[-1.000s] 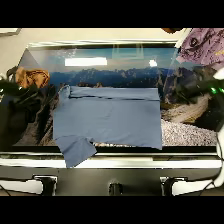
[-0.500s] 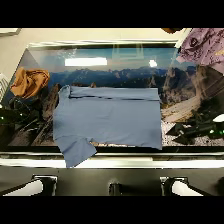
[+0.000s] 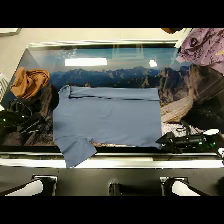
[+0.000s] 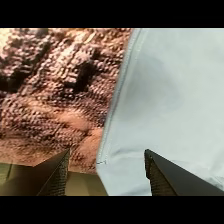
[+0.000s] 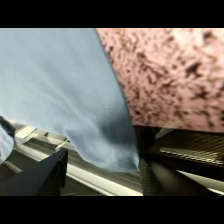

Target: Fold the clothes and pants, and hang the long-sleeved shirts on hangers.

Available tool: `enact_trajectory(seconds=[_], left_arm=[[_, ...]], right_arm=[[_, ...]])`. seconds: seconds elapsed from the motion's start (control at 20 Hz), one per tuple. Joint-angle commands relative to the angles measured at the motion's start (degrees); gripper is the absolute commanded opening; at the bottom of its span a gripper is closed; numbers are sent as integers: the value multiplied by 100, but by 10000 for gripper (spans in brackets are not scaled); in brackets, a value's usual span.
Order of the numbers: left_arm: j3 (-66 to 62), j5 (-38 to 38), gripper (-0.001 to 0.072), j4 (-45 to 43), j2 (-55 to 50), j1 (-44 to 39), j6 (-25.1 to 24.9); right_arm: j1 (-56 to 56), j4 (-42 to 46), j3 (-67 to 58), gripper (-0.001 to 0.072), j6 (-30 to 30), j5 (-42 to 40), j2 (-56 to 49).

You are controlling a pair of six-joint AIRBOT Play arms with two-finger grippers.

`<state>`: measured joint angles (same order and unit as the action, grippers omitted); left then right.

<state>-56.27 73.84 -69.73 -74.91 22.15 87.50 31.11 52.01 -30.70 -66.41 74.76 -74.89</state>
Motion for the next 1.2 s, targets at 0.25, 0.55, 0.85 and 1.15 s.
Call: enact_trajectory(seconds=[0.25,0.55,0.85,1.15], left_arm=[[7,-2,534,142,4,-9,7],[358,-199,534,452,7,461,-428],[1436,-299,533,1309,4,953,-1628],[1884,-304,533,1534,-2,953,-1921]], right_arm=[[0,-4,190,236,-37,-448,-4],[11,-46,184,27,-83,-422,2],[11,-94,184,27,-111,-400,2],[11,-197,184,27,-109,-424,2]])
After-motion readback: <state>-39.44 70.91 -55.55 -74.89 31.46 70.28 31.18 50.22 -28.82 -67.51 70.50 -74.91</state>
